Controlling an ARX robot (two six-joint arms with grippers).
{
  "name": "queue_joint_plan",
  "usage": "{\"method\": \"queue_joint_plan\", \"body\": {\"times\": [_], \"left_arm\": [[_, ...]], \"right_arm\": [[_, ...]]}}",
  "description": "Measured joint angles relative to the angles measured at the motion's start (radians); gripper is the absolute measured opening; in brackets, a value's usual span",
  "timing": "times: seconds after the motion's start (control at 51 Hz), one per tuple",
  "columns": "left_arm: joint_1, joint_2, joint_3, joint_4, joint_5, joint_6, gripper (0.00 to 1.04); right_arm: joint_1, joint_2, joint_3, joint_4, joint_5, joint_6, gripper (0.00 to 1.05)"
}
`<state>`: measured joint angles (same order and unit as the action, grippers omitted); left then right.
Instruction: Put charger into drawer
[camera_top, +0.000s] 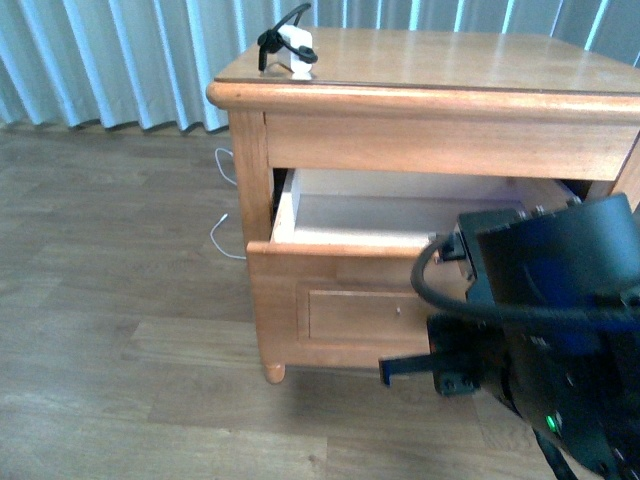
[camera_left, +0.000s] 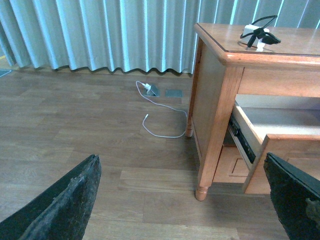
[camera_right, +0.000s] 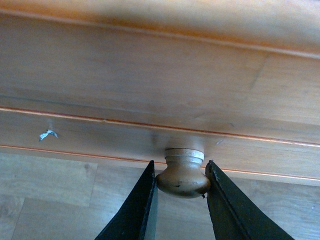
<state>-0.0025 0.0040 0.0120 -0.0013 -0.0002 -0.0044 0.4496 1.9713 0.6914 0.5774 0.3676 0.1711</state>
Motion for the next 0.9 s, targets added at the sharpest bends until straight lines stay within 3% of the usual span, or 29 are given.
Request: {"method": "queue_joint_plan", "body": {"times": [0.334,0.392,0.53,0.726,0.903], "left_arm": [[0.0,0.0,0.0,0.0,0.0,0.0,0.99],[0.0,0.0,0.0,0.0,0.0,0.0,0.99],[0.0,0.0,0.0,0.0,0.0,0.0,0.99],[0.0,0.0,0.0,0.0,0.0,0.0,0.99],[0.0,0.0,0.0,0.0,0.0,0.0,0.99]], "right_arm": [[0.029,-0.133,-0.166,-0.019,-0.026,0.018,0.23],[0.034,-0.145,-0.179,-0.021,-0.021,0.019,0.31],[0.034,-0.261,-0.26,-0.082,0.024,0.044,0.61],[0.025,-0.633,-0.328,-0.273,-0.011,0.066,0.97],[-0.043,-1.051,-0.328,-0.49,-0.052,0.047,0.97]]}}
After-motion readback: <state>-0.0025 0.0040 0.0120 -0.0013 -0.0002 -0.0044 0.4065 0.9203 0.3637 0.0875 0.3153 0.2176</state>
